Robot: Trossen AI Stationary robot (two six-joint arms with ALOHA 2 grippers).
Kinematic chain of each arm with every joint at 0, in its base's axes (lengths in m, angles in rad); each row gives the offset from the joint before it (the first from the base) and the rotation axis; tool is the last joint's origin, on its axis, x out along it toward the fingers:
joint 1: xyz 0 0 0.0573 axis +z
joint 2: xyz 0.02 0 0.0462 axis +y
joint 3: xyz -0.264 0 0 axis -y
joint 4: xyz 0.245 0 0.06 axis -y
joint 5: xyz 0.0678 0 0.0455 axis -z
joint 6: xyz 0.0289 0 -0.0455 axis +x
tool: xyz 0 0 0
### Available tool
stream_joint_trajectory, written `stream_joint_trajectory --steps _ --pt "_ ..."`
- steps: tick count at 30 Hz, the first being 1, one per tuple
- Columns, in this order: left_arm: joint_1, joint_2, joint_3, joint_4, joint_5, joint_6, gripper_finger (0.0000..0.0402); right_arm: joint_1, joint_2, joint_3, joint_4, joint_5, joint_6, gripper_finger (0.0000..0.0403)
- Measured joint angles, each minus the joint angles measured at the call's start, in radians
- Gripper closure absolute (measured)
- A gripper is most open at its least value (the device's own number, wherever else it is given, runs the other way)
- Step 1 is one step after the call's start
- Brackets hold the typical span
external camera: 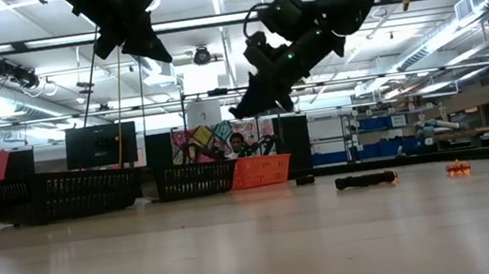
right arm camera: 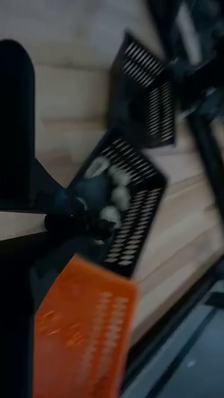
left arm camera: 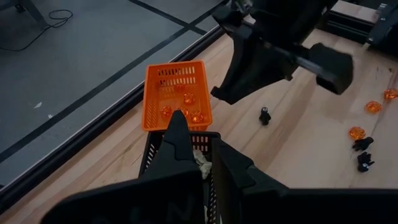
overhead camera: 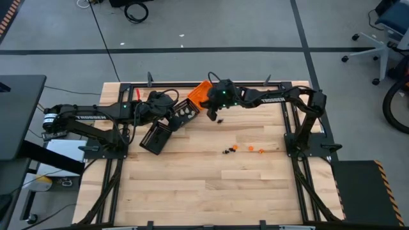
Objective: Sort Halloween decoration
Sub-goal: Put the black voodoo toy into the bottom black bin
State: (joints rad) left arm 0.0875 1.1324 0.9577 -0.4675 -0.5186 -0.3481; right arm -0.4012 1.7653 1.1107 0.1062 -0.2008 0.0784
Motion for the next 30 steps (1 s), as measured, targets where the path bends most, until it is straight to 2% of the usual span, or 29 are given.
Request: stream_joint_trajectory --steps 9,17,30 --pt "0.0 0.0 0.0 0.0 0.0 0.0 0.0402 0.024 0.0 0.0 0.236 -0.09 0.105 0.0359" --pt "0.0 0.0 0.0 0.0 0.0 0.0 0.0402 0.083 0.006 0.0 0.286 -0.04 0.127 0.0359" --pt "0.0 0.0 0.0 0.012 0.0 0.0 0.0402 0.181 0.198 0.024 0.451 -0.029 0.236 0.0359"
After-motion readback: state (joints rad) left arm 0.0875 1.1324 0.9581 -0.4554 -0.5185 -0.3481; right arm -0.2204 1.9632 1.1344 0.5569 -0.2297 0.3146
